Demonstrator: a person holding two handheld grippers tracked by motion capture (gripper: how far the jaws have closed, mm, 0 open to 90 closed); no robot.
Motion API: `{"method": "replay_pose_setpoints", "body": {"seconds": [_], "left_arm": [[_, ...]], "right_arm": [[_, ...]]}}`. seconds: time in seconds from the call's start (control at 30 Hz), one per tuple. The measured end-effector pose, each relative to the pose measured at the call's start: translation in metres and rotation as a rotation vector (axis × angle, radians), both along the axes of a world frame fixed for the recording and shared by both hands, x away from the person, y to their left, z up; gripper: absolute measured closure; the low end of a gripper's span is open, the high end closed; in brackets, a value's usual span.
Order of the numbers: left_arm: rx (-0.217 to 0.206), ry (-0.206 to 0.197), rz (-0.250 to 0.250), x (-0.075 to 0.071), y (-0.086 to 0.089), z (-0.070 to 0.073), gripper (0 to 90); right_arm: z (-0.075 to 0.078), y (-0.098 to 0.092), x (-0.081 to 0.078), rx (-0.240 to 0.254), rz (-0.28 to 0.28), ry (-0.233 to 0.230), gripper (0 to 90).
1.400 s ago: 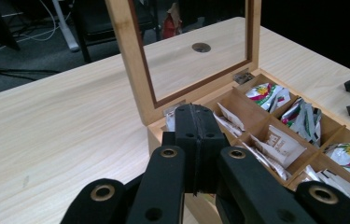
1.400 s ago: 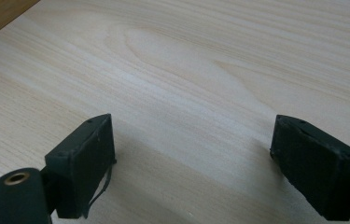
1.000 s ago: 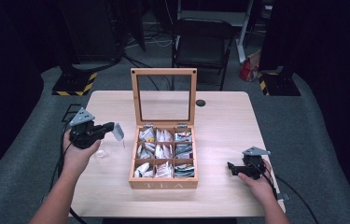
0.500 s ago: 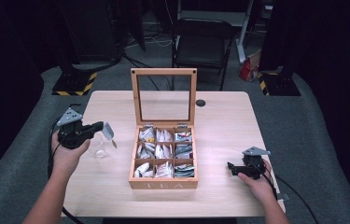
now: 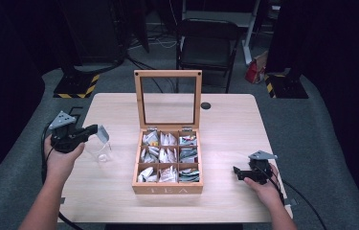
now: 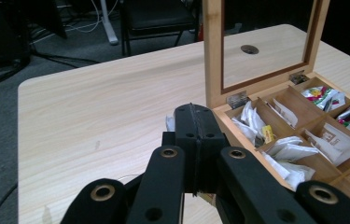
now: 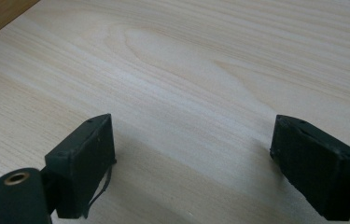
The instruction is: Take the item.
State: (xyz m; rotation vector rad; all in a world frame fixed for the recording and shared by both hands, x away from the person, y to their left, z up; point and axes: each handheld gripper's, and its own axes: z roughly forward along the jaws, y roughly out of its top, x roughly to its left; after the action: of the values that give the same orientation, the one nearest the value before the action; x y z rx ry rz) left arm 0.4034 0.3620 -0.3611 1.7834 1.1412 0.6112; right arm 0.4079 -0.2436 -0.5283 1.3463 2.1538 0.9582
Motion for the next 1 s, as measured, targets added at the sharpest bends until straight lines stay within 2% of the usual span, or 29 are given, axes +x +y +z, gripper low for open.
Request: {"method": "replay_pose_setpoints", "body": {"seconds": [0.27, 1.0], "left_arm": [[-0.011, 0.001, 0.030, 0.001, 0.009, -0.001, 90.0], [0.000, 0.013, 0.079, 0.003, 0.029, -0.003, 90.0]], "right_arm": [[0.000, 0.000, 0.000, -0.001, 0.002, 0.000, 13.1], [0.000, 0.000, 0.000, -0.002, 0.001, 0.000, 13.1]]}}
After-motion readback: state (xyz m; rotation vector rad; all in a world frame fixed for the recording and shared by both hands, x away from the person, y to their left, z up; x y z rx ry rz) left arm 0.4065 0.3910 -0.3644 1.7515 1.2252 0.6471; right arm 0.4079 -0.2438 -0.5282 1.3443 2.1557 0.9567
